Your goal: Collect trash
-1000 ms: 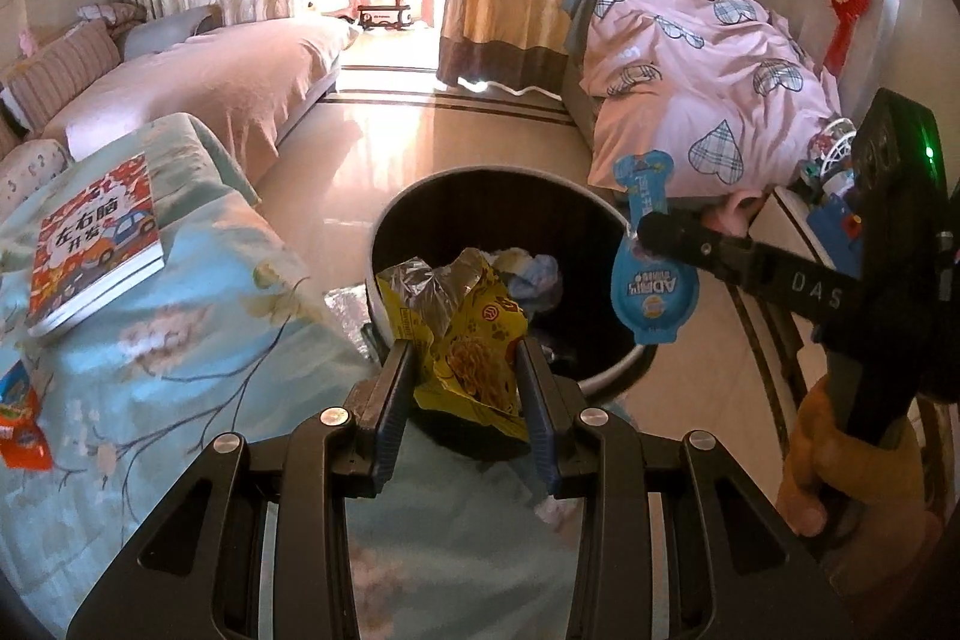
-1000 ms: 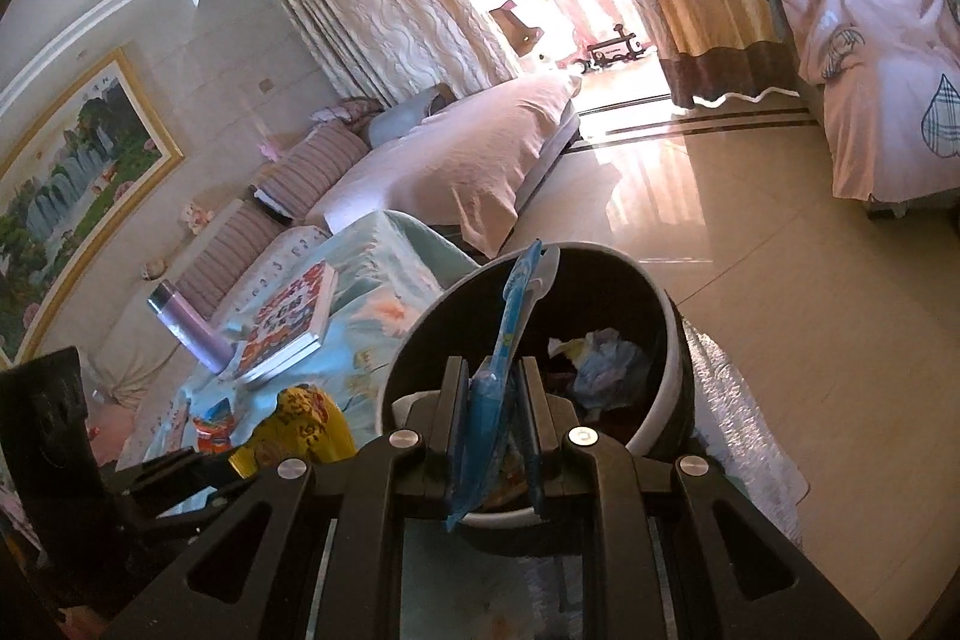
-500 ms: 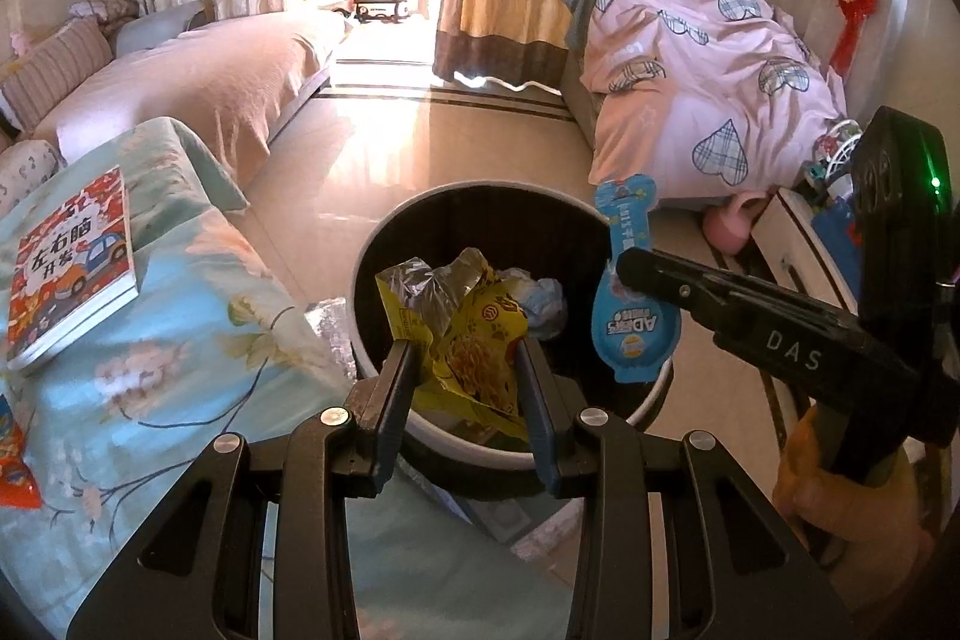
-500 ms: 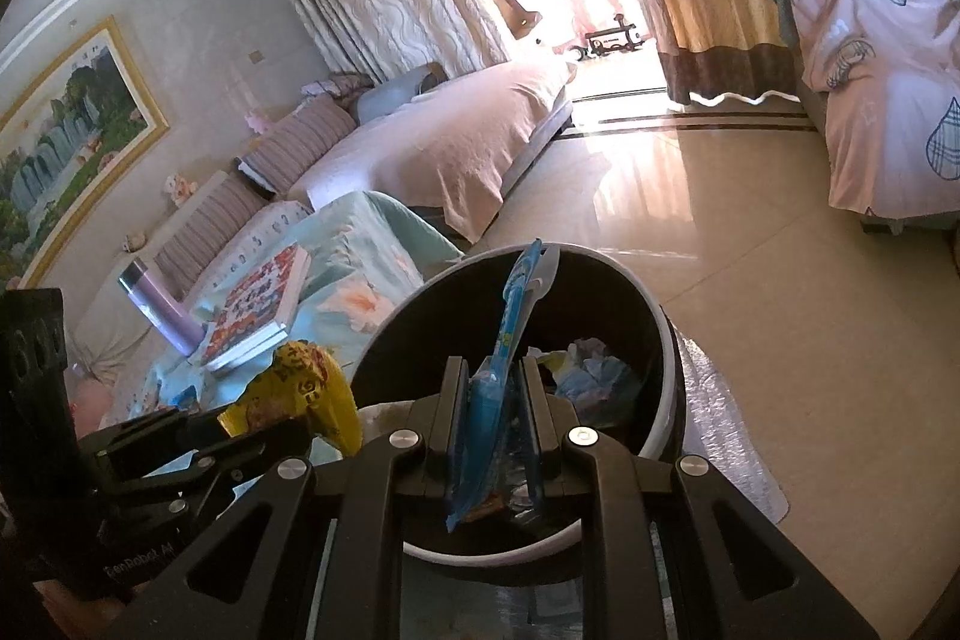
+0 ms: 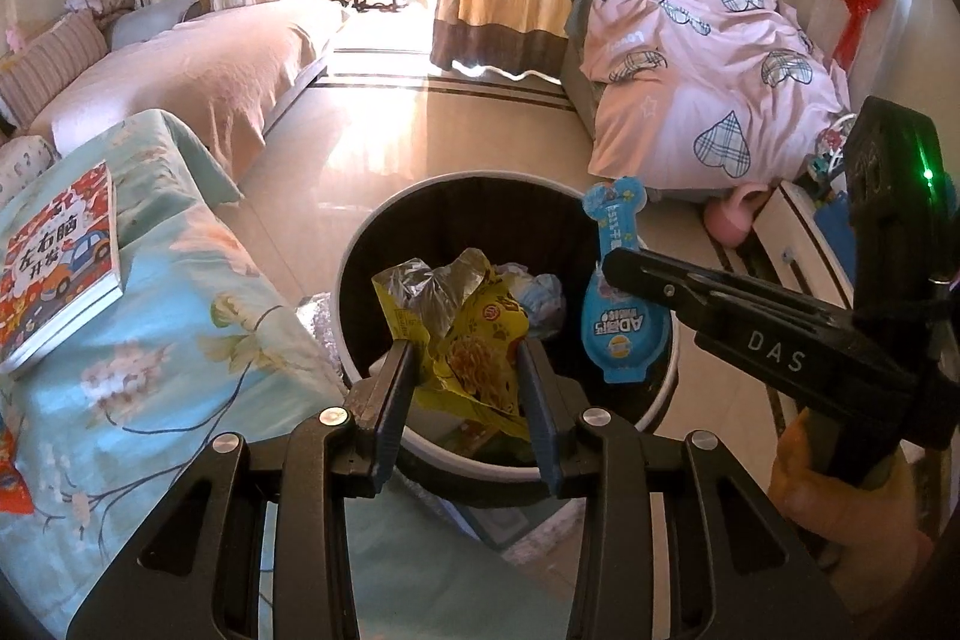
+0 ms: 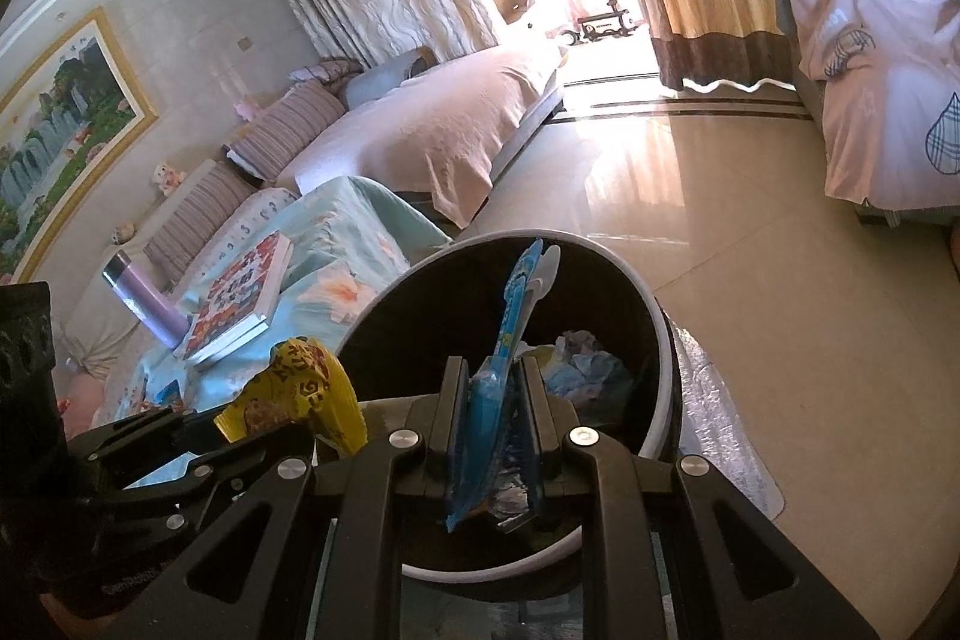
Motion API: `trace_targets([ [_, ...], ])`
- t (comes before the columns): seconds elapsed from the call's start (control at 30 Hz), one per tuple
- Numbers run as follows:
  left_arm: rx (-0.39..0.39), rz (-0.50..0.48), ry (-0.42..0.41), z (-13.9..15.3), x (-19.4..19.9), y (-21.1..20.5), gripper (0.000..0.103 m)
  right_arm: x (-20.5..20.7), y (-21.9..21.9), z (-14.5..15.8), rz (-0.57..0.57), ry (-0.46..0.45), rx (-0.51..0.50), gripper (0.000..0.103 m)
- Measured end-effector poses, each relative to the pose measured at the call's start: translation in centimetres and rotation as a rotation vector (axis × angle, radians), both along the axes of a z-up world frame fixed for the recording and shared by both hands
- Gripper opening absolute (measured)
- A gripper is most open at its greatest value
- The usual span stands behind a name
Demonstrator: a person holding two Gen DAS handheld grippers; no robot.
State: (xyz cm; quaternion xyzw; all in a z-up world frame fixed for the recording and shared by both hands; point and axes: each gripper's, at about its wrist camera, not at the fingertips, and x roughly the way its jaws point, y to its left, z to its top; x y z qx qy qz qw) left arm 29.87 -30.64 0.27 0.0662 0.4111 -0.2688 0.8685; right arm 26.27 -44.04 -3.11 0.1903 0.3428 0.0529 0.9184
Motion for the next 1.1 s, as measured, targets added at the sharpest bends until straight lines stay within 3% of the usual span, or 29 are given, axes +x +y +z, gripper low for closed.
trace_targets([
  [0.07,0.007,0.004,0.008,0.0,0.2,-0.1,0.04,0.1,-0.1,-0.1,-0.004,0.004,0.007,0.022],
  [0.2,0.004,0.003,-0.005,0.3,-0.1,0.2,0.053,0.0,-0.6,-0.2,-0.007,0.007,0.042,0.043],
  [0.33,-0.001,0.011,-0.015,0.6,-1.2,1.3,0.054,-0.9,-0.8,0.2,-0.019,-0.011,0.064,0.049],
  [0.6,-0.066,0.082,0.014,0.0,-4.9,6.8,0.059,-4.8,0.8,1.9,-0.02,-0.079,0.101,0.082],
  [0.9,-0.115,0.205,0.009,-1.2,-11.0,13.6,0.064,-11.4,7.3,2.5,0.036,-0.158,0.088,0.098],
  [1.1,-0.115,0.262,-0.042,-1.2,-14.4,17.8,0.064,-15.2,11.7,2.3,0.053,-0.217,0.017,0.1],
])
